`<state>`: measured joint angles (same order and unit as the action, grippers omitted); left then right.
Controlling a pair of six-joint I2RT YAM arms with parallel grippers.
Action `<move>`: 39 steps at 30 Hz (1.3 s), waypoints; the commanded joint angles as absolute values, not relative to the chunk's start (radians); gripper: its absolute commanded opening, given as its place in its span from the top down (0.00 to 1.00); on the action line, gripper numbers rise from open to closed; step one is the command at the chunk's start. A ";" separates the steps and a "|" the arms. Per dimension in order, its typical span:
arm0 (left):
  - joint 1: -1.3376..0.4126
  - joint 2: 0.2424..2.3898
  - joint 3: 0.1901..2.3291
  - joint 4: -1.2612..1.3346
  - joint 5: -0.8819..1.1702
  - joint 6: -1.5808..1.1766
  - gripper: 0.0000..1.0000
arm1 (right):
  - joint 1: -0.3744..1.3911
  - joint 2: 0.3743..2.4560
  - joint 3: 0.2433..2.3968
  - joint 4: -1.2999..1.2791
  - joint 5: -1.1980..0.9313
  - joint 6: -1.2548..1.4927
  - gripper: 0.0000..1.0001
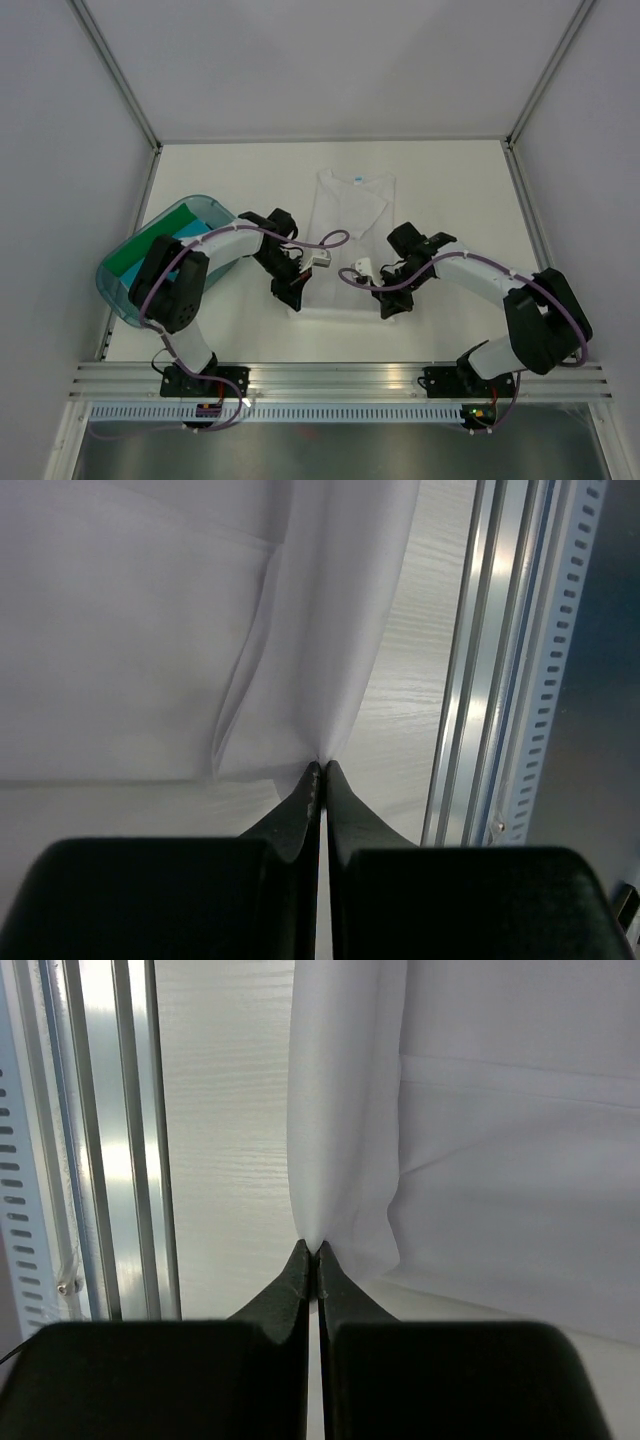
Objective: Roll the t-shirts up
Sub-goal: Roll the tshirt
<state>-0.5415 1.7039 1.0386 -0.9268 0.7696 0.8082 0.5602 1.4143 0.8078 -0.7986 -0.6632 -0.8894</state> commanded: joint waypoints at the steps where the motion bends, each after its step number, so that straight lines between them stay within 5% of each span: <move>1: -0.503 1.770 1.113 -0.973 0.805 0.854 0.98 | 0.517 1.501 0.873 -0.861 -0.740 -0.959 1.00; 14: -0.474 1.911 1.256 -0.963 0.742 0.824 0.96 | 0.449 1.606 0.893 -0.677 -0.598 -0.827 0.85; 26: -0.472 1.916 1.279 -0.896 0.678 0.762 0.81 | 0.431 1.577 0.897 -0.603 -0.466 -0.696 0.63; 39: -0.471 1.813 1.301 -0.882 0.710 0.738 0.68 | 0.429 1.503 0.931 -0.630 -0.419 -0.650 0.60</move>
